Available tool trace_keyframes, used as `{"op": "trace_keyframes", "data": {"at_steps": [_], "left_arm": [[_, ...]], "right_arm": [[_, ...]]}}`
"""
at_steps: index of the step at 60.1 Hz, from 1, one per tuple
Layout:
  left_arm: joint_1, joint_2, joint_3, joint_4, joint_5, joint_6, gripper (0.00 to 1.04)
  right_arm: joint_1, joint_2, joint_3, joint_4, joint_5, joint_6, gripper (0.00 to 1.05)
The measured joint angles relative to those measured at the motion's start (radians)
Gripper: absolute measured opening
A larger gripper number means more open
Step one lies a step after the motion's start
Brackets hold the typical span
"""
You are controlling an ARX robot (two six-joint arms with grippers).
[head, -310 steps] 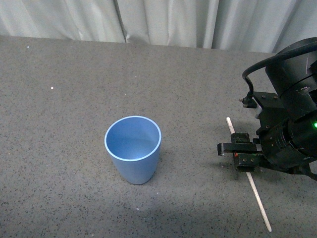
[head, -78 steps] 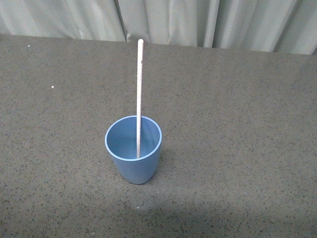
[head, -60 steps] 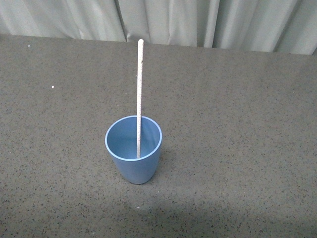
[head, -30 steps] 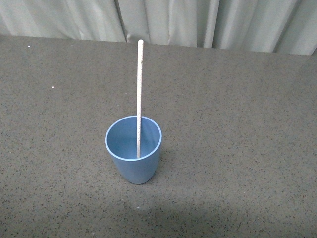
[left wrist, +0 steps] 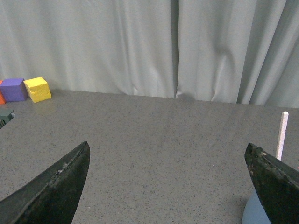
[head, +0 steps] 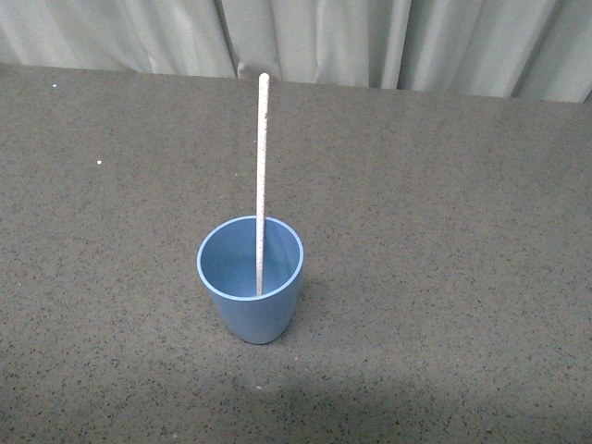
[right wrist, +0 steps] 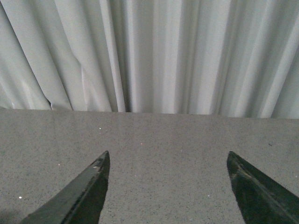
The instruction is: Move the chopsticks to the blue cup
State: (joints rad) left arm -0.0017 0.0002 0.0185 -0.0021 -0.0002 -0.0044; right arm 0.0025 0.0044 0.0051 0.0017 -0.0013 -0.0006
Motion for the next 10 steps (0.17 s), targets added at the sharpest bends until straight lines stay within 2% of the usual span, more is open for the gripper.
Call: {"op": "trace_keyframes", "data": {"at_steps": [5,10], "left_arm": [[0.000,0.000,0.000,0.000,0.000,0.000,0.98],[0.000,0.000,0.000,0.000,0.000,0.000,0.98]], "right_arm": [[0.000,0.000,0.000,0.000,0.000,0.000,0.96],[0.000,0.000,0.000,0.000,0.000,0.001,0.95]]}}
